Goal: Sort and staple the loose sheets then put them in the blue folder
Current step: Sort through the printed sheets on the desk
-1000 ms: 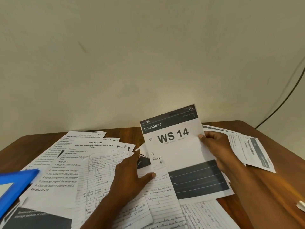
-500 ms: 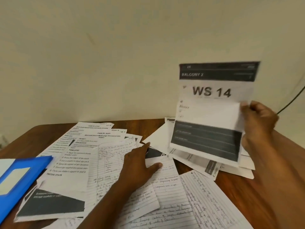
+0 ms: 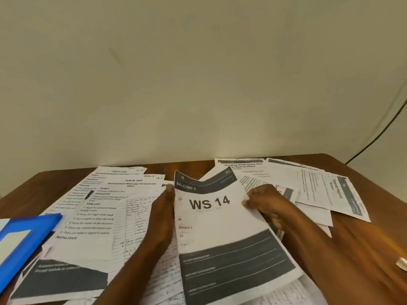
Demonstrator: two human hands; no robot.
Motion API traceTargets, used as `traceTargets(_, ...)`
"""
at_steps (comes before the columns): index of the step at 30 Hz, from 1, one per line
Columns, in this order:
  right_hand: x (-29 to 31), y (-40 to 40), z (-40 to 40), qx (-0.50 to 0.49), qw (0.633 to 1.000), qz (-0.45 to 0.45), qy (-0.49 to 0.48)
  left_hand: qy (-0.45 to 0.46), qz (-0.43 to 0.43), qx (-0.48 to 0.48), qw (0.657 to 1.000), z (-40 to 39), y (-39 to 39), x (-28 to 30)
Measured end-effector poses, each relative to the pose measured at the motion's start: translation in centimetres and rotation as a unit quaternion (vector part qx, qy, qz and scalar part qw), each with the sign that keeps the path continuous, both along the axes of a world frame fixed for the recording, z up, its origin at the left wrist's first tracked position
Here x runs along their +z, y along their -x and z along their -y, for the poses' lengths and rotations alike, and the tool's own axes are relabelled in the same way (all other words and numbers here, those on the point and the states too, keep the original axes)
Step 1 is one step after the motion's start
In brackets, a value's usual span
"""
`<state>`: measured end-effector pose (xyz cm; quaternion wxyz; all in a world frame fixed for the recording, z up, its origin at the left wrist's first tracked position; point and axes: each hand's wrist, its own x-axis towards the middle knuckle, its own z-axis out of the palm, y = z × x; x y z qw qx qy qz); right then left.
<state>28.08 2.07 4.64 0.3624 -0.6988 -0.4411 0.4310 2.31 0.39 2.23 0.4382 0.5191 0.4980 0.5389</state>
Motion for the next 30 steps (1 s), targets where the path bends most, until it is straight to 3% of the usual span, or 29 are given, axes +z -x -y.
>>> traceTargets(7, 0.4, 0.4, 0.8, 0.04, 0.996, 0.069, -0.037, 0.008, -0.06, 0.018, 0.998, -0.6, 0.7, -1.4)
traceTargets(9, 0.3, -0.7, 0.5, 0.01, 0.981, 0.169, -0.094, 0.011, -0.074, 0.039, 0.996, -1.0, 0.8, -1.8)
traceTargets(12, -0.3, -2.0, 0.6, 0.027, 0.913, 0.394, -0.096, 0.01, -0.092, 0.048, 0.995, -1.3, 0.6, -2.1)
traceTargets(15, -2.1, -1.9, 0.4, 0.124, 0.882, 0.455, -0.016, 0.006, -0.095, 0.054, 0.994, -1.3, 0.5, -2.2)
traceTargets(17, -2.8, -1.6, 0.0, 0.184, 0.871, 0.456, -0.022, 0.008, -0.084, 0.052, 0.995, -1.3, 0.5, -2.1)
traceTargets(20, -1.4, -2.2, 0.2, 0.238, 0.885, 0.399, -0.036, 0.01, -0.076, 0.049, 0.996, -1.2, 0.4, -2.1)
traceTargets(22, -0.5, -3.4, 0.4, 0.172, 0.913, 0.368, -0.038, 0.004, -0.077, 0.049, 0.996, -1.1, 0.4, -2.2)
traceTargets(25, 0.0, -5.2, 0.8, 0.034, 0.891, 0.453, 0.016, -0.001, -0.079, 0.049, 0.996, -1.2, 0.3, -2.2)
traceTargets(30, 0.6, -5.8, 1.1, 0.017, 0.922, 0.381, 0.063, -0.007, -0.078, 0.048, 0.996, -1.4, 0.3, -2.6)
